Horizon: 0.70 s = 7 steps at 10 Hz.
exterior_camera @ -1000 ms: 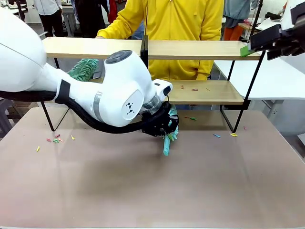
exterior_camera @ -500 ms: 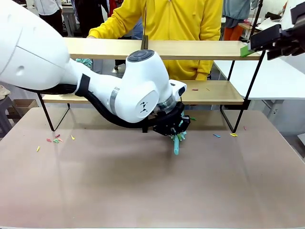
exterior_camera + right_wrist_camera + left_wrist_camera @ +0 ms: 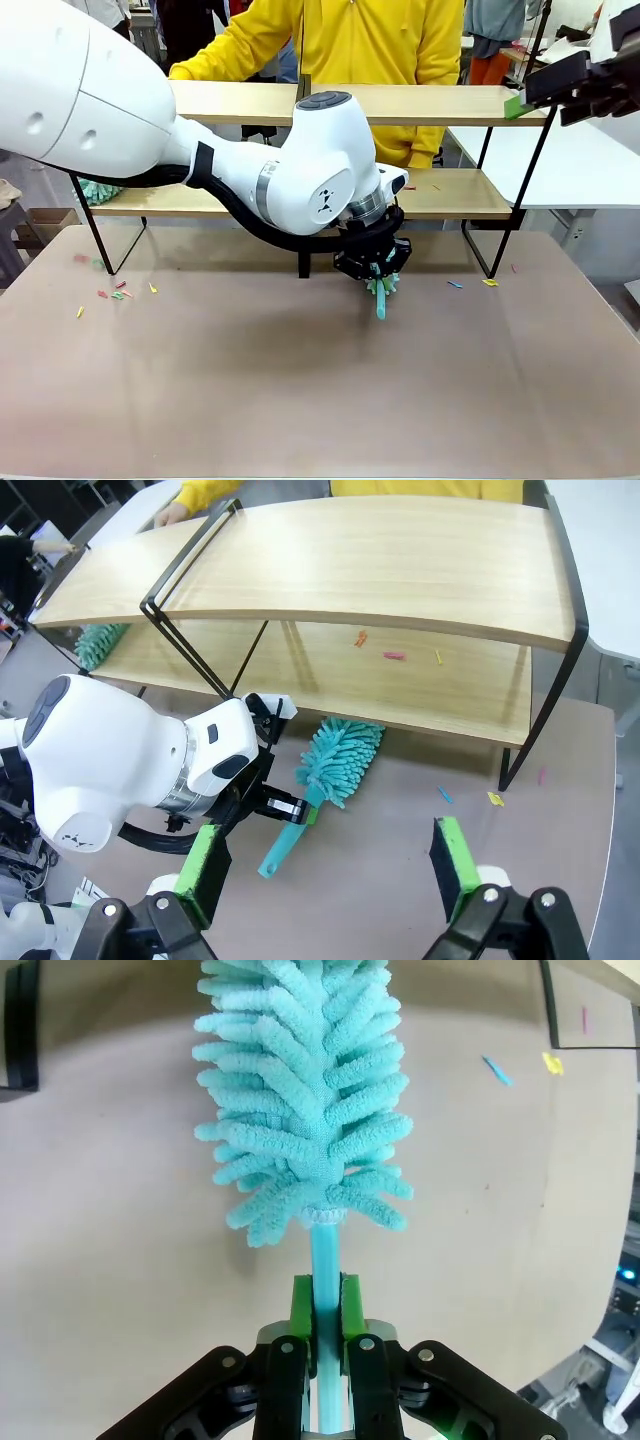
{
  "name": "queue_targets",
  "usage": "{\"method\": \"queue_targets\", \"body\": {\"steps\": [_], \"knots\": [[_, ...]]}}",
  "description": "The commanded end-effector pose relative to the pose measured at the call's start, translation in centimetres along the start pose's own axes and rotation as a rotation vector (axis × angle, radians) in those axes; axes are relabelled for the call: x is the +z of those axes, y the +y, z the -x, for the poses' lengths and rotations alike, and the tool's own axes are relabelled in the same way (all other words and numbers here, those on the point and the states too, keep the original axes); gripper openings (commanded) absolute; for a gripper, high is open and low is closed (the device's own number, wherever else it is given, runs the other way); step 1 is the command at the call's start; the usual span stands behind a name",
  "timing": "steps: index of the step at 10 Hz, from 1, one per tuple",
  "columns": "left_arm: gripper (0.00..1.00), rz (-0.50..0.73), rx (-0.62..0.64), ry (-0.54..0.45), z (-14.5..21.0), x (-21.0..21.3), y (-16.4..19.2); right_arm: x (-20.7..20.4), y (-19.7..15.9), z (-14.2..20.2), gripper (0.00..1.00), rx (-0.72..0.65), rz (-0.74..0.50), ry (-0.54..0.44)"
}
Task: Clean the shelves.
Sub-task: Clean another randomly selected level of the Shelf with the Duster.
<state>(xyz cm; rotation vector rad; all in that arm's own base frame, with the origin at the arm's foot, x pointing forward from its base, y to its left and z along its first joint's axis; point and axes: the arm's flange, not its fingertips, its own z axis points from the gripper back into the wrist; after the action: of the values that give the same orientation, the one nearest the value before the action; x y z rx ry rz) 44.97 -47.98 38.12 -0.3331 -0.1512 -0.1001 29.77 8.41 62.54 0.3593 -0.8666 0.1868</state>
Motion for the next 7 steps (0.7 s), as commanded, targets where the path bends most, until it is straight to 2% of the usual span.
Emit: {"method": "queue_targets", "body": {"steps": [1, 4, 7], "knots": [[0.12, 0.052, -0.056, 0.049, -0.1, -0.1, -0.4, 0.0, -0.1, -0.1, 1.00, -0.003, -0.008, -0.002], [0.12, 0.067, -0.146, 0.127, 0.3, -0.3, -0.4, 0.0, -0.1, -0.1, 1.00, -0.003, -0.008, -0.002], [0.12, 0.158, -0.297, 0.303, 1.4, 1.2, 0.1, 0.0, -0.1, -0.1, 1.00, -0.003, -0.008, -0.002]]}}
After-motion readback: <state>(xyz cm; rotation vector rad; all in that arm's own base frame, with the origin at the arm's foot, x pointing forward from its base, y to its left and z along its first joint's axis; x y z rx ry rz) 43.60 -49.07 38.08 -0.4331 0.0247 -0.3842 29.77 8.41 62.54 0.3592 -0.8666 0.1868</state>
